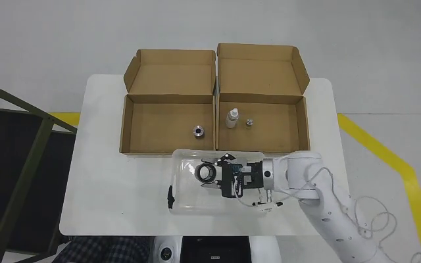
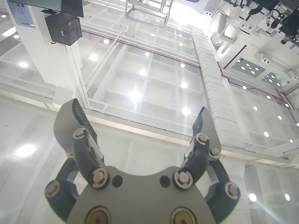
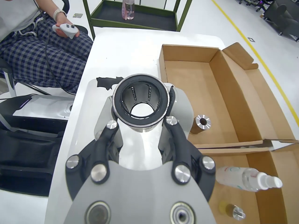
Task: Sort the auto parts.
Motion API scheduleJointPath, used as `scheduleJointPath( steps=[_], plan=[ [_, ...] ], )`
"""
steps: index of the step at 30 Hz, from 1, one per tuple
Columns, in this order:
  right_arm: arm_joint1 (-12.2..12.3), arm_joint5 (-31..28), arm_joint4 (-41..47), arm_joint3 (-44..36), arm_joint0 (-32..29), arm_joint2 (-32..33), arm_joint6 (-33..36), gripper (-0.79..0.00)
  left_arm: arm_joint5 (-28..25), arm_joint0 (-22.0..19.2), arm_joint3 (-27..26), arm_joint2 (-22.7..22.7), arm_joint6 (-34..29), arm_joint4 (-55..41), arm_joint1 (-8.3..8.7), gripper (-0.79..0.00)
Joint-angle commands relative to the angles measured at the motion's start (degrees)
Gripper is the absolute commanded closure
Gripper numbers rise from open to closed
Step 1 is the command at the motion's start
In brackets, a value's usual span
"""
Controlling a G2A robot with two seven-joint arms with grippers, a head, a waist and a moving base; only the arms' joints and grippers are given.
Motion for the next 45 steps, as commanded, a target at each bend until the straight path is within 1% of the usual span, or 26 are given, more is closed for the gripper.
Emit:
scheduleJointPath(
  steps=[1, 9, 30, 39, 45],
  plan=[
    [0.26, 0.27, 0.63, -0.23, -0.27, 1.40, -0.63, 0.000, 0.00, 0.00, 0.00, 0.00, 0.00, 0.00, 0.00, -0.785],
    [1.08, 0.84, 3.30, -1.09, -1.17, 5.55, -2.70, 0.000, 0.00, 0.00, 0.00, 0.00, 0.00, 0.00, 0.00, -0.785],
    [2.79, 0.18, 7.42, -2.14, -3.81, 12.29, -6.84, 0.000, 0.00, 0.00, 0.00, 0.00, 0.00, 0.00, 0.00, -0.785],
    [3.24, 0.22, 8.14, -1.87, -4.20, 13.18, -7.95, 0.000, 0.00, 0.00, 0.00, 0.00, 0.00, 0.00, 0.00, -0.785],
    [3.26, 0.97, 8.04, -1.70, -3.37, 11.38, -7.57, 0.000, 0.00, 0.00, 0.00, 0.00, 0.00, 0.00, 0.00, -0.785]
  ],
)
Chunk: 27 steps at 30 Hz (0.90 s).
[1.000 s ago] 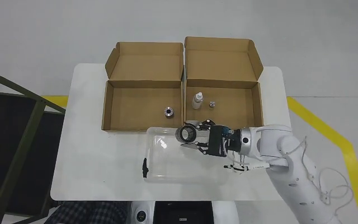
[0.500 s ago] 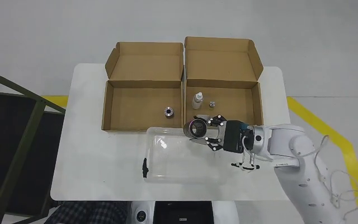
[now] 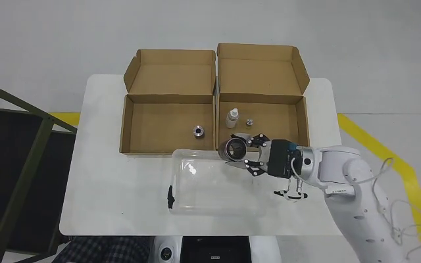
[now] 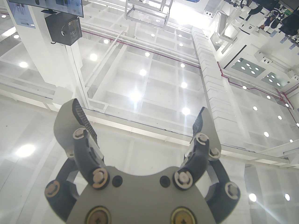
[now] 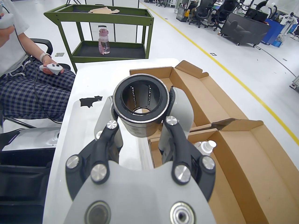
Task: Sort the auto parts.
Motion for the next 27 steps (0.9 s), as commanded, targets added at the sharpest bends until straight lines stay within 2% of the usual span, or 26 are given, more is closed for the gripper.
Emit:
scheduleJointPath(
  steps=[1, 10, 27],
  plan=[
    [-0.05, 0.34, 0.00, -0.03, 0.60, -1.02, 0.36, 0.000, 0.00, 0.00, 0.00, 0.00, 0.00, 0.00, 0.00, -0.785],
    [-0.70, 3.87, 0.19, 1.65, 5.96, -7.04, 3.62, 0.000, 0.00, 0.00, 0.00, 0.00, 0.00, 0.00, 0.00, -0.785],
    [-4.51, 18.74, -4.47, 9.20, 17.96, -22.36, 6.51, 0.000, 0.00, 0.00, 0.00, 0.00, 0.00, 0.00, 0.00, -0.785]
  ],
)
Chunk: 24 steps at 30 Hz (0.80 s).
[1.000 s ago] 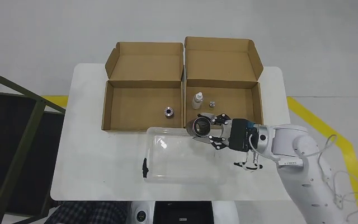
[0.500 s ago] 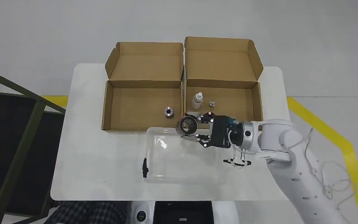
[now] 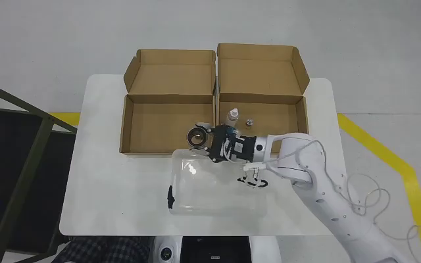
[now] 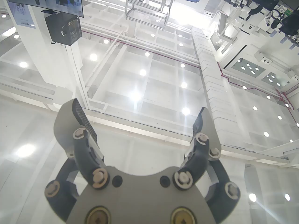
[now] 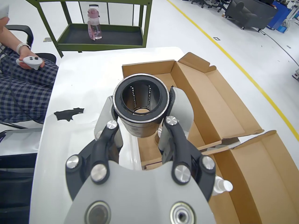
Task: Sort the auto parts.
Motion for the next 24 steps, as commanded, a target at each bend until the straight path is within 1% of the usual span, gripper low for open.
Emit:
scheduleJointPath(
  steps=[1, 5, 10, 24],
  plan=[
    [-0.70, 2.25, -0.42, 2.16, 1.92, -1.96, 0.11, 0.000, 0.00, 0.00, 0.00, 0.00, 0.00, 0.00, 0.00, -0.785],
    [-2.14, 6.27, -1.78, 6.41, 5.19, -5.47, 0.38, 0.000, 0.00, 0.00, 0.00, 0.00, 0.00, 0.00, 0.00, -0.785],
    [-4.04, 9.85, -1.86, 12.49, 8.99, -9.16, 0.49, 0.000, 0.00, 0.00, 0.00, 0.00, 0.00, 0.00, 0.00, -0.785],
    [-9.01, 16.37, -0.65, 27.60, 16.64, -15.18, -0.87, 0.000, 0.00, 0.00, 0.00, 0.00, 0.00, 0.00, 0.00, -0.785]
  ],
)
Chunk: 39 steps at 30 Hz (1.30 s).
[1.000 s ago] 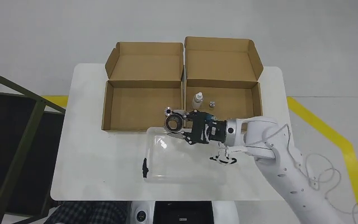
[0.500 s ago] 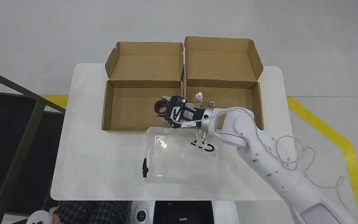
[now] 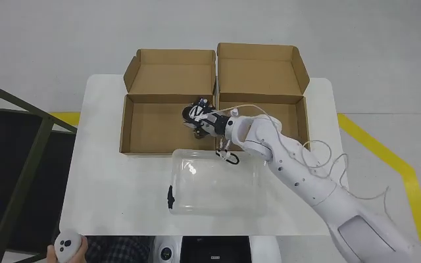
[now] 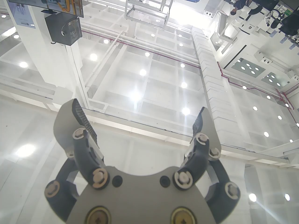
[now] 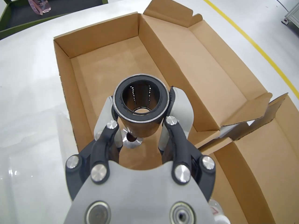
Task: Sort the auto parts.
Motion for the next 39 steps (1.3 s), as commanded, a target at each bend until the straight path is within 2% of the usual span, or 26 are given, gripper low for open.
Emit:
scheduleJointPath(
  steps=[1, 14, 16, 17, 18, 24, 29, 32, 36, 39],
  plan=[
    [-0.75, 1.23, -0.03, 1.75, 0.89, -0.69, -0.19, 0.000, 0.00, 0.00, 0.00, 0.00, 0.00, 0.00, 0.00, -0.785],
    [-4.24, 6.57, -2.57, 8.39, 3.45, -3.62, 1.46, 0.000, 0.00, 0.00, 0.00, 0.00, 0.00, 0.00, 0.00, -0.785],
    [-4.61, 6.84, -2.81, 9.04, 3.65, -3.72, 2.08, -0.046, 0.00, 0.00, 0.00, 0.00, 0.00, 0.00, 0.00, -0.785],
    [-4.78, 6.90, -2.80, 9.39, 3.74, -3.73, 2.41, -0.129, 0.00, 0.00, 0.00, 0.00, 0.00, 0.00, 0.00, -0.785],
    [-4.96, 6.91, -2.79, 9.68, 3.82, -3.74, 2.61, -0.169, 0.00, 0.00, 0.00, 0.00, 0.00, 0.00, 0.00, -0.785],
    [-5.94, 6.67, -3.24, 11.27, 4.25, -3.92, 3.81, -0.209, 0.00, 0.00, 0.00, 0.00, 0.00, 0.00, 0.00, -0.785],
    [-6.61, 6.20, -3.57, 12.22, 4.48, -3.87, 4.83, -0.369, 0.00, 0.00, 0.00, 0.00, 0.00, 0.00, 0.00, -0.785],
    [-6.92, 5.93, -3.90, 12.53, 4.46, -3.71, 5.11, -0.400, 0.00, 0.00, 0.00, 0.00, 0.00, 0.00, 0.00, -0.785],
    [-7.18, 5.55, -4.37, 12.69, 4.27, -3.27, 5.49, -0.560, 0.00, 0.00, 0.00, 0.00, 0.00, 0.00, 0.00, -0.785],
    [-7.21, 5.30, -4.57, 12.08, 3.97, -2.52, 5.45, -0.563, 0.00, 0.00, 0.00, 0.00, 0.00, 0.00, 0.00, -0.785]
  ],
)
